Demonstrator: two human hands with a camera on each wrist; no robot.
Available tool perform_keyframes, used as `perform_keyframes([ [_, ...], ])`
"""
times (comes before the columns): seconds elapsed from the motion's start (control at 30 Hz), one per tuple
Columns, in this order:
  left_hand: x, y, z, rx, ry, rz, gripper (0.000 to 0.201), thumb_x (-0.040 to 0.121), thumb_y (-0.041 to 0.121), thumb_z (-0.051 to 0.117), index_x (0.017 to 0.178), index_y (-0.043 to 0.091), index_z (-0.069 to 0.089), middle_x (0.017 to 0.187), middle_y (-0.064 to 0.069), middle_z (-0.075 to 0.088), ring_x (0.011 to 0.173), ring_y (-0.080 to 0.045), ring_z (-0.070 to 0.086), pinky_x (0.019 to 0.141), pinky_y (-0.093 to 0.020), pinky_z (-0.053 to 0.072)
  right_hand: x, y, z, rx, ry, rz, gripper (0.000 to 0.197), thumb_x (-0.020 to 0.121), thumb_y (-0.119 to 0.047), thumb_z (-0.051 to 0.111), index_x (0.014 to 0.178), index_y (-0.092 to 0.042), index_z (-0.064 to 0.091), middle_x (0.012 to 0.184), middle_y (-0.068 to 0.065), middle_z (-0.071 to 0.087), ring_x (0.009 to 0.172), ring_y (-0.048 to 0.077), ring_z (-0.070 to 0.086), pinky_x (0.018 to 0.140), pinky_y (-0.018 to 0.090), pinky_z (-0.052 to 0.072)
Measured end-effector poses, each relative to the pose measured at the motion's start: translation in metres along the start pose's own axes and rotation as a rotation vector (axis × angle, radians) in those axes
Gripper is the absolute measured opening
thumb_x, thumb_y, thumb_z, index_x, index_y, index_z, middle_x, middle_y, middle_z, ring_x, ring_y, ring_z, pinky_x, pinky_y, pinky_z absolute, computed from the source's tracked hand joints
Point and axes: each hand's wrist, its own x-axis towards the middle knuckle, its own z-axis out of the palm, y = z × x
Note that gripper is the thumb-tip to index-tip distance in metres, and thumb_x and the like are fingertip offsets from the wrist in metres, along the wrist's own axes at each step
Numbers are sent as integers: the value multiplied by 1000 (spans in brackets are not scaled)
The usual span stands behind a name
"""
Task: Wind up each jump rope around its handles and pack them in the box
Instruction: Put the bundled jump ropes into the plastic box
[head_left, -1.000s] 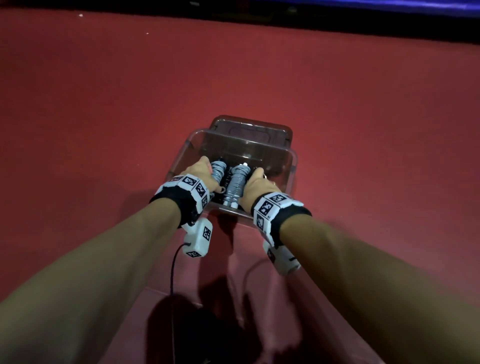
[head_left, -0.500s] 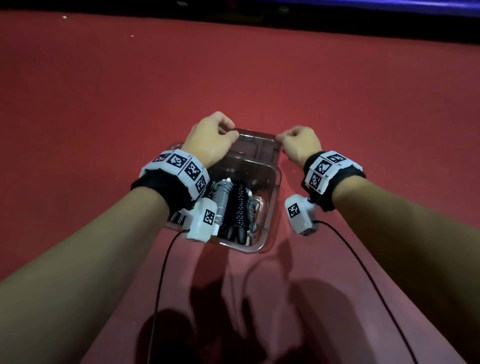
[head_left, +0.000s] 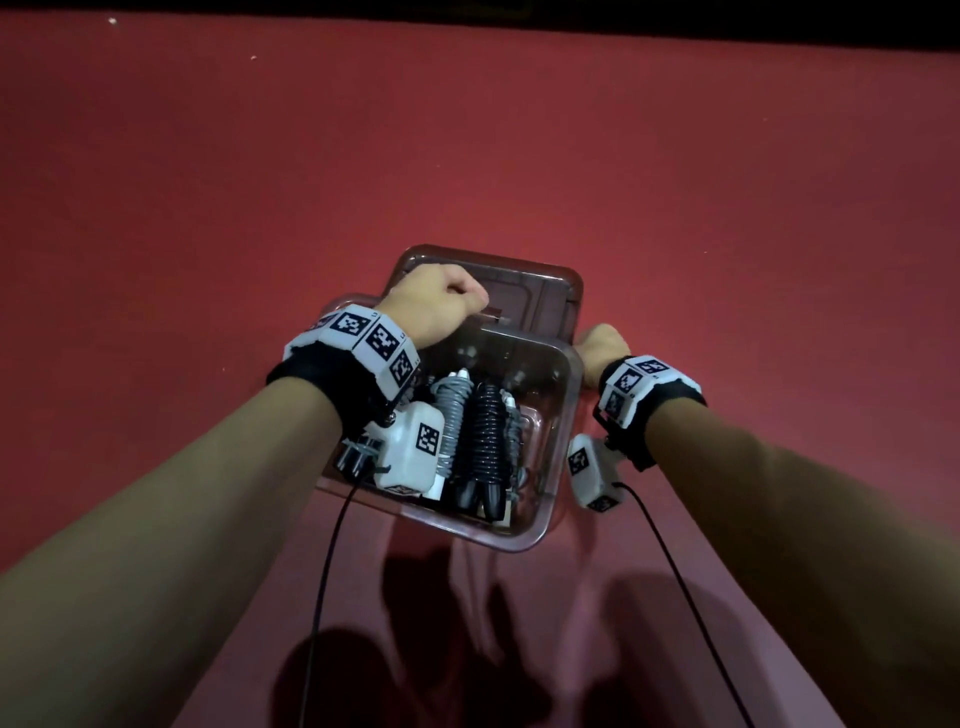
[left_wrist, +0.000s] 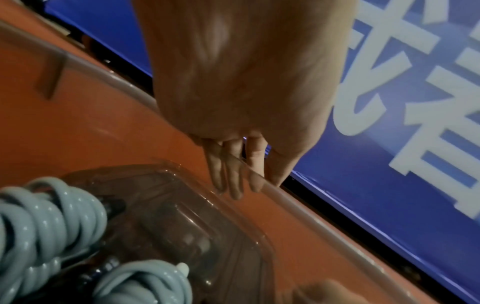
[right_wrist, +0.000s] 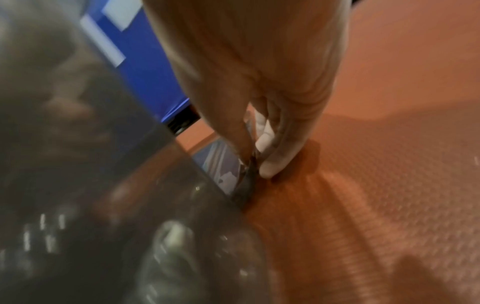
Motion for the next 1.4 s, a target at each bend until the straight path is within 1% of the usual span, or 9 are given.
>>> perform_keyframes([
  [0.17,-3,3,-14,-455,141,-21,10,103,16,57,107,12,65,111,-10,74,96,-18,72,106,-34,50,-9,-3,-25,239,31,55,24,87,9,66,92,-14,61,90,11,69,61,26,67,55,38,62],
  [0.37,-15,7,-43,-868,358,-176,68,107,58,30,150,7,36,141,-16,55,100,-25,70,72,-40,59,-33,-11,-67,111,237,-372,31,79,4,70,94,-20,57,93,4,73,89,23,70,84,37,58],
  [0.6,-73,-12,-93,-1359,353,-257,108,92,77,44,160,4,5,137,-28,52,100,-37,73,82,-52,62,-83,3,-81,-6,371,-811,30,88,7,59,102,-19,60,114,1,71,107,23,67,100,40,51],
  [0.8,-90,-52,-96,-1118,301,-436,47,102,22,59,144,3,48,115,-14,71,68,-19,77,51,-30,59,-112,3,-72,1,430,-1060,34,78,19,58,101,-6,61,127,6,60,120,19,57,104,9,37],
  [0.93,-107,-64,-96,-1065,214,-481,26,107,16,47,128,1,53,114,-19,70,78,-28,78,52,-37,61,-110,-16,-60,454,220,-619,42,89,11,57,130,-3,57,128,13,62,105,22,68,93,38,59],
  [1.0,-115,-69,-99,-1026,224,-509,19,108,16,44,118,5,56,111,-15,71,84,-26,76,49,-38,61,-118,-24,-60,763,45,-422,43,92,19,36,127,5,57,113,19,66,78,20,71,70,32,62],
  [1.1,-120,-79,-99,-825,320,-526,19,104,16,48,116,10,62,106,-11,71,85,-26,71,46,-39,59,-127,-30,-57,864,-7,-348,30,95,5,41,114,3,64,102,17,69,82,24,69,75,32,60],
  [1.27,-129,-90,-83,-218,557,-469,14,95,25,70,96,12,72,108,-18,74,102,-37,70,94,-44,57,-129,-21,-30,292,152,-461,39,88,-18,78,125,-12,69,119,6,71,115,17,65,103,25,48],
  [1.4,-136,-99,-62,35,512,-449,22,100,27,65,109,9,73,115,-16,72,114,-37,64,94,-38,48,-135,-13,-21,93,261,-474,37,95,-20,66,131,-15,66,124,6,71,119,22,64,101,20,41],
])
